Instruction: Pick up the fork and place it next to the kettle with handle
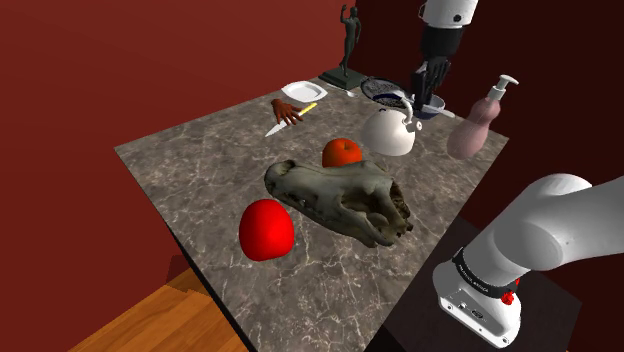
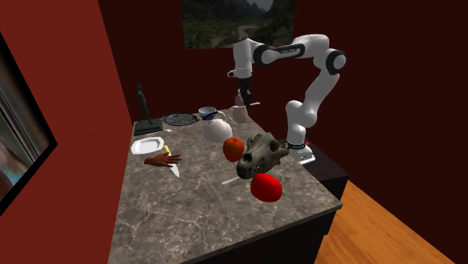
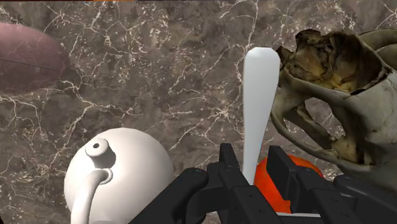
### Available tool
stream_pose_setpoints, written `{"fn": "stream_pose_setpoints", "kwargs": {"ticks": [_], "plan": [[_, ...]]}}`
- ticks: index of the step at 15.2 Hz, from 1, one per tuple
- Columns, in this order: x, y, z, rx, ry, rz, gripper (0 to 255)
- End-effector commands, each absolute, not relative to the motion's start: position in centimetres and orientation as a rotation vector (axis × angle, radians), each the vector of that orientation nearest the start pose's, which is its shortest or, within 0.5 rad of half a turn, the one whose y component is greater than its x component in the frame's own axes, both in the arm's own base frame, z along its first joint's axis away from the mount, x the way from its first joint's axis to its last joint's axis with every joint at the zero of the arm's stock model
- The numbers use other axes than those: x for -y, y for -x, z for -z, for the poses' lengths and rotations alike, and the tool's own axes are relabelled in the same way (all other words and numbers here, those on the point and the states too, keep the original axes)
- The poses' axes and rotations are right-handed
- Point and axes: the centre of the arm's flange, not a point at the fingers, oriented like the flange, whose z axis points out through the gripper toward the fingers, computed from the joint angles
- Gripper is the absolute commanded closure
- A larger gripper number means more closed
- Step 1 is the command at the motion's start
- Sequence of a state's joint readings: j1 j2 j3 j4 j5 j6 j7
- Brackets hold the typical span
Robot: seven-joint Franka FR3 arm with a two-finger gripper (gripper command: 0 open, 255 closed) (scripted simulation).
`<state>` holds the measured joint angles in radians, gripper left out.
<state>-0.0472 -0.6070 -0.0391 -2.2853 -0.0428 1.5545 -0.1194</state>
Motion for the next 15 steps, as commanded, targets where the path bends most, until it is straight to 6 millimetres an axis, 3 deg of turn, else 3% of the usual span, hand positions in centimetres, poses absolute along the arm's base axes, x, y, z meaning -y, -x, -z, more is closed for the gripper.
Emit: {"fn": "stream_pose_setpoints", "kwargs": {"ticks": [1, 3, 15], "plan": [[6.3, -33.9, -56.2, 0.071, 3.142, -0.198, 255], [8.8, -32.9, -56.2, 0.071, 3.142, -0.198, 255], [8.8, -32.9, -49.9, 0.071, 3.142, -0.198, 255]]}}
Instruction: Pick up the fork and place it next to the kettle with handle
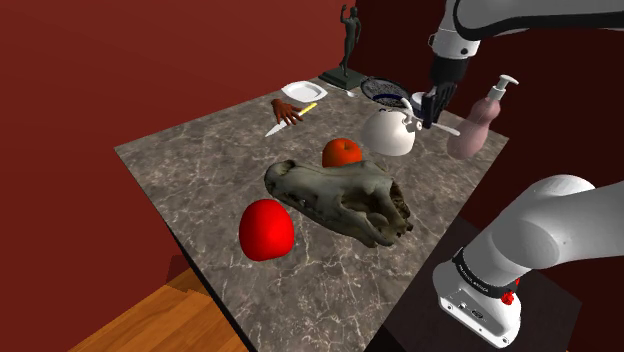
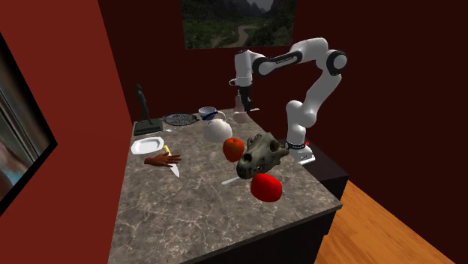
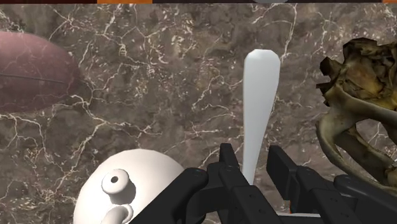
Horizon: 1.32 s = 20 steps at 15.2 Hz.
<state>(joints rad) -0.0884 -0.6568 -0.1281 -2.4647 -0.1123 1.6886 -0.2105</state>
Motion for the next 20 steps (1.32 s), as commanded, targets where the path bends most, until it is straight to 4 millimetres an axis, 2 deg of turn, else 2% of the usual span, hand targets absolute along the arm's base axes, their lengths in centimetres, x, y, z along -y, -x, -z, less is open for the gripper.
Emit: {"fn": "stream_pose_setpoints", "kwargs": {"ticks": [1, 20], "plan": [[8.8, -32.9, -49.4, 0.071, 3.142, -0.198, 255], [8.8, -32.9, -39.3, 0.071, 3.142, -0.198, 255]]}}
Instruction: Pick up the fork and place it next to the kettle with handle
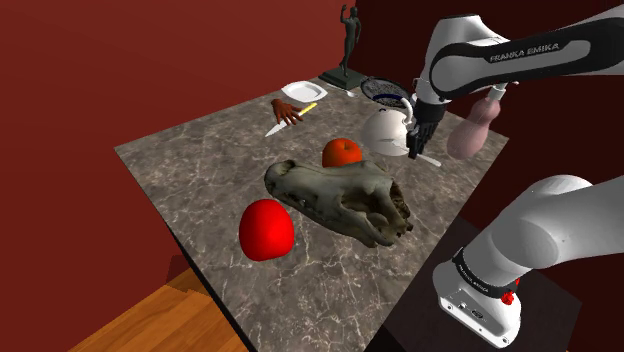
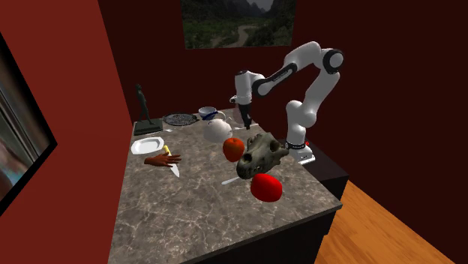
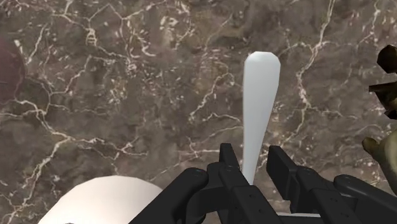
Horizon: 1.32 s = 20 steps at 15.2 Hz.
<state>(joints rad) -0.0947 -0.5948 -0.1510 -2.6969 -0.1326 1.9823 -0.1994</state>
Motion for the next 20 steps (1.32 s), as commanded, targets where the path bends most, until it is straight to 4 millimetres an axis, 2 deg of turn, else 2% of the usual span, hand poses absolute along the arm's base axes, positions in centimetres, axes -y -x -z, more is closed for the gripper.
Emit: {"fn": "stream_pose_setpoints", "kwargs": {"ticks": [1, 13, 20], "plan": [[8.8, -32.9, -38.8, 0.071, 3.142, -0.198, 255], [8.8, -32.9, -32.5, 0.071, 3.142, -0.198, 255], [8.8, -32.9, -32.3, 0.071, 3.142, -0.198, 255]]}}
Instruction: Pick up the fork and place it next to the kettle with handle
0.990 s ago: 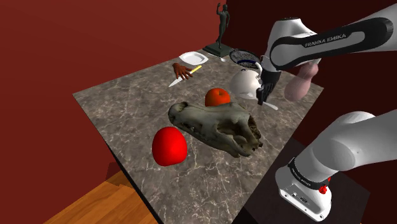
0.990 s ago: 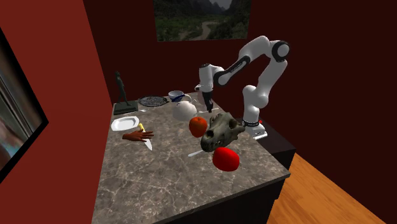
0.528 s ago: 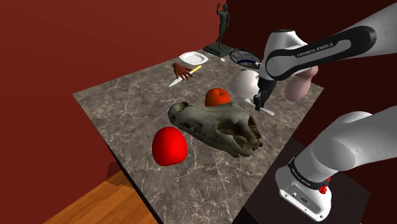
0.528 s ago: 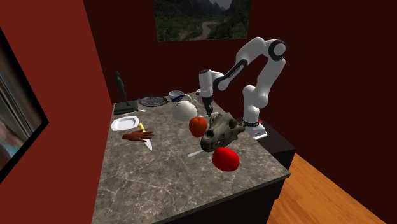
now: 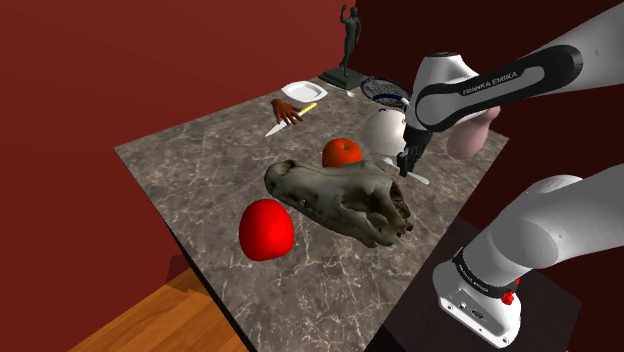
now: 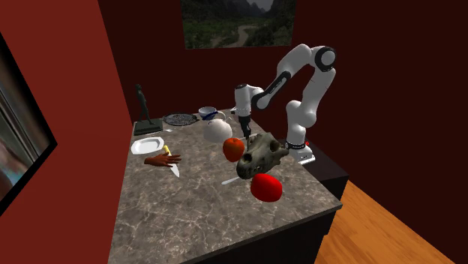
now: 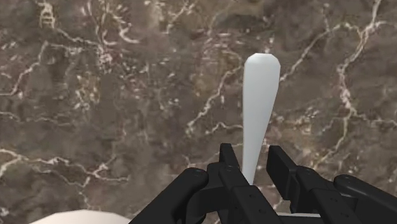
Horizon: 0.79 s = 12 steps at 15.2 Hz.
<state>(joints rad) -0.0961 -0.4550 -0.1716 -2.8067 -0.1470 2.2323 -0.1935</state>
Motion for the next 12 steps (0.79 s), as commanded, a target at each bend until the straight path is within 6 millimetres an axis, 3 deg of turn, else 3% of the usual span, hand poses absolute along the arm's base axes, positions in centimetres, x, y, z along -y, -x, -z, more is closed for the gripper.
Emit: {"fn": "stream_pose_setpoints", "kwargs": {"ticks": [1, 2, 7, 11, 12], "plan": [[8.8, -32.9, -32.3, 0.071, 3.142, -0.198, 255], [8.8, -32.9, -32.3, 0.071, 3.142, -0.198, 0], [8.8, -32.9, -32.3, 0.071, 3.142, -0.198, 0], [8.8, -33.6, -37.2, 0.071, 3.142, -0.198, 0], [8.8, -33.6, -37.2, 0.071, 3.142, -0.198, 0]]}}
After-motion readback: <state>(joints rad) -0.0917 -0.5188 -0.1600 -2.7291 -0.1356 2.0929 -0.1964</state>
